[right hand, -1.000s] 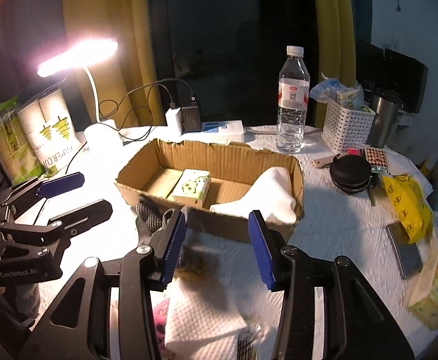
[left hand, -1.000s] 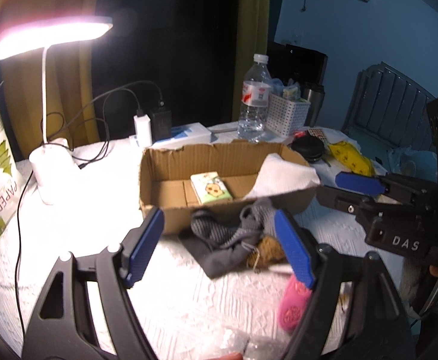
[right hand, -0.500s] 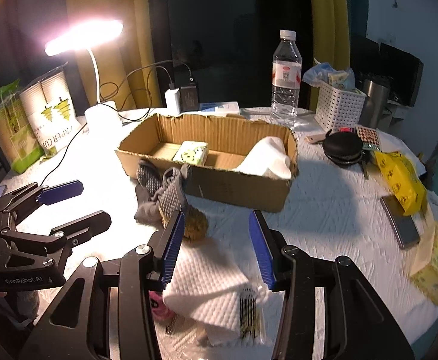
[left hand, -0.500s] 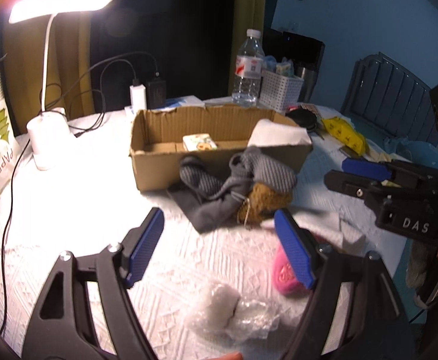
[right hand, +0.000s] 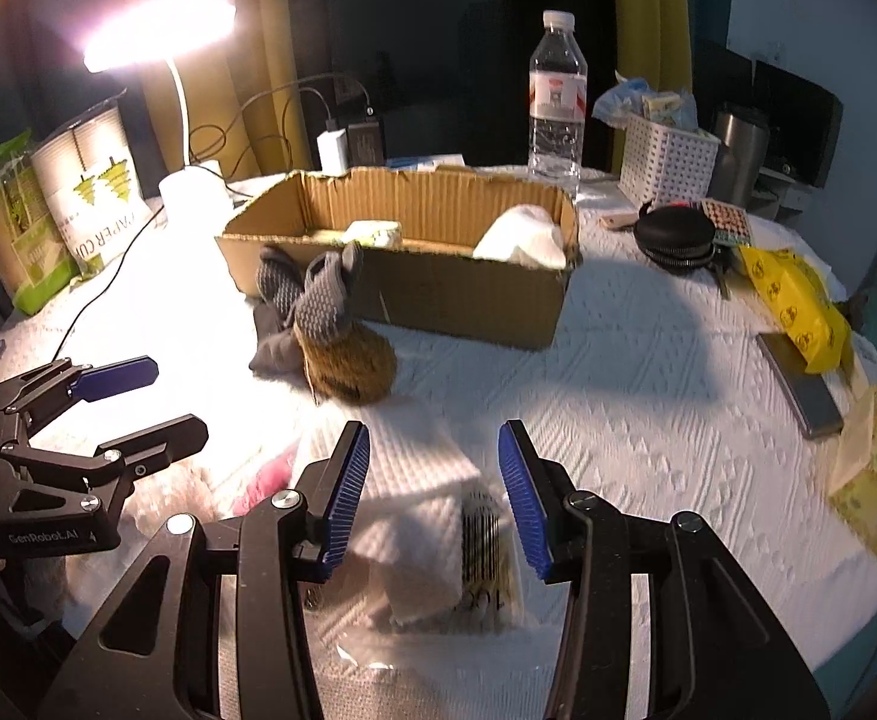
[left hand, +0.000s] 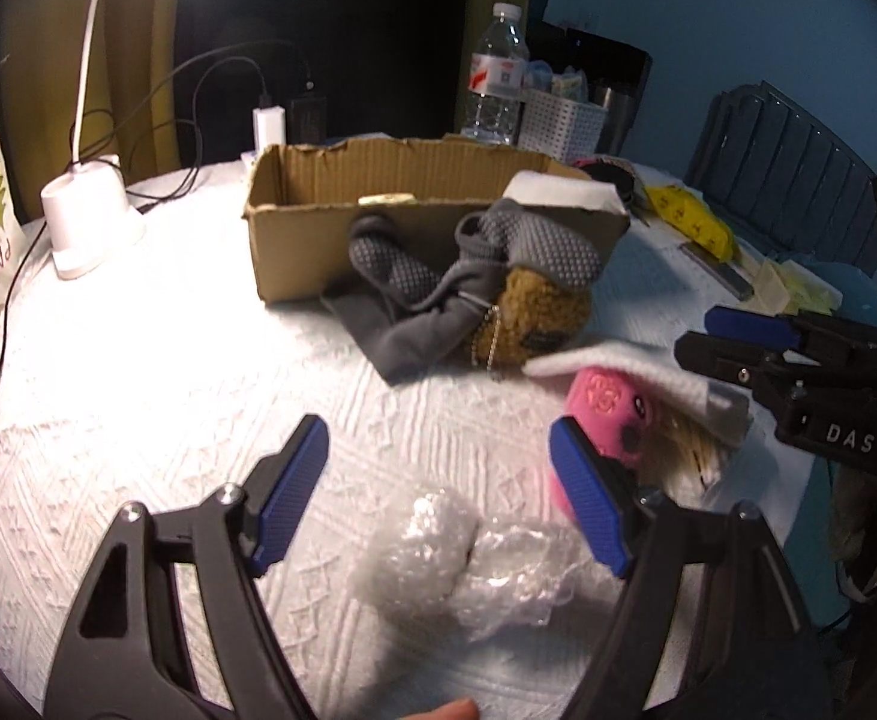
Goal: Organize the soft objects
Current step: 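Move the right gripper to the second paper towel and grasp it, then lift the paper towel with the right gripper while the left grasps the bubble-wrap bundles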
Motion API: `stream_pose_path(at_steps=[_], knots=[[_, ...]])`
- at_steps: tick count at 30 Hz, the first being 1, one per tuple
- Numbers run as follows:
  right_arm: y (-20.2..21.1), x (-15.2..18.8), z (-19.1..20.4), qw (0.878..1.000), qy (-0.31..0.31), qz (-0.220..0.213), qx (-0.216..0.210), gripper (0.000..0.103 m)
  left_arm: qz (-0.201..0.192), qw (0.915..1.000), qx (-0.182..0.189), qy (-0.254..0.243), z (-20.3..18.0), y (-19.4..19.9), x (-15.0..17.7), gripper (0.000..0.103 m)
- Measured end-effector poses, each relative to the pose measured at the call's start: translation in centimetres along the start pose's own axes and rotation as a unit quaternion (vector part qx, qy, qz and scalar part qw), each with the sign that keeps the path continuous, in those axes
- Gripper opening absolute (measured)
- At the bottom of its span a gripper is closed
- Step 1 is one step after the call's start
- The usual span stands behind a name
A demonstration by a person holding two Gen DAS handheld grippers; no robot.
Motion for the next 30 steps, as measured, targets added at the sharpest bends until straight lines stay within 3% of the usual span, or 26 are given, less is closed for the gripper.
stream_pose_path(at_steps=[3,6,9,22,30], knots=[[-0.2,0.6,-0.3,1.0,-0.001,0.008,-0.002,0.048,0.01,0.9999,0.006,-0.006,-0.5,-0.5,0.4,0.08],[-0.4,1.0,-0.5,1.0,-0.002,0.014,-0.004,0.049,0.017,0.9997,0.012,-0.007,-0.7,-0.8,0.8,0.089],[-0.7,1.4,-0.6,1.0,-0.005,0.021,-0.01,0.057,0.033,0.9993,0.012,-0.01,-0.9,-1.4,1.3,0.09],[-1.8,2.3,-0.5,1.0,0.002,0.025,-0.012,0.062,0.054,0.9982,0.015,-0.02,-1.4,-2.3,1.8,0.09],[-1.0,2.1,-0.7,1.0,0.019,0.015,0.002,0.024,0.034,0.9986,0.036,0.017,-0.1,-1.6,1.8,0.088]])
Point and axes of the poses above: each gripper's, at about its wrist camera, not at the fingertips, and y roughly against the way its jaws point, z to its left, x to its underside, the point moved 6 cm from there along -y, roughly the way its jaws point, and after that the axes turned 9 degrees about -y, right-handed, at the moved point
